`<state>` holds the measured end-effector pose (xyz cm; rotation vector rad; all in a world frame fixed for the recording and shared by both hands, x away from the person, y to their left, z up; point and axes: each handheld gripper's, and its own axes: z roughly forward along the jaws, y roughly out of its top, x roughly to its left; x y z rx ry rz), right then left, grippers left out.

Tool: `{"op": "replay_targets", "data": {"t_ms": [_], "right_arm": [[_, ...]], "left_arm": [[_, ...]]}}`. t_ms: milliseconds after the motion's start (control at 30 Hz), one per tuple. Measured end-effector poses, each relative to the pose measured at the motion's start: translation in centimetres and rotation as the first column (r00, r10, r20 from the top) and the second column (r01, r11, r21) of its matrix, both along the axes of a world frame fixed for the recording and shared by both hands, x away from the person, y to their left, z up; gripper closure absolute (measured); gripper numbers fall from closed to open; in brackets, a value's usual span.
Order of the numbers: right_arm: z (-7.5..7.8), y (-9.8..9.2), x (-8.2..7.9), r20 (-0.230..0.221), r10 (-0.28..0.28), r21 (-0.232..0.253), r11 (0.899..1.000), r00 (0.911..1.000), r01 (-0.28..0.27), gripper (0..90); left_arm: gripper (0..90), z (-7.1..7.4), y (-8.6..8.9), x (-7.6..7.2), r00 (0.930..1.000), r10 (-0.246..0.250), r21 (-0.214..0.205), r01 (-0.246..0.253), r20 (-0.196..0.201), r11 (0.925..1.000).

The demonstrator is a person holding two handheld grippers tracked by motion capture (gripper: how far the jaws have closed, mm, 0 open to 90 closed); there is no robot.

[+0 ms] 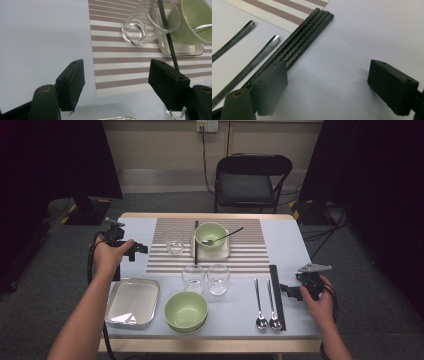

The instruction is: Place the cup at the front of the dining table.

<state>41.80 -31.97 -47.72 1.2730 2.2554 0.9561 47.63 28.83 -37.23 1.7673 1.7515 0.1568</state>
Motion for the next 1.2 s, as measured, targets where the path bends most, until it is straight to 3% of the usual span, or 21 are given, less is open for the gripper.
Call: {"op": "replay_targets", "data": {"t_ms": [1200], "right_arm": [[0.0,0.0,0.0,0.0,-0.001,0.001,1.0,1.0,0.001,15.3]], "left_arm": [[28.6,0.6,0.5,-1.4,0.999,-0.043,0.021,0.043,0.006,0.9988]]}}
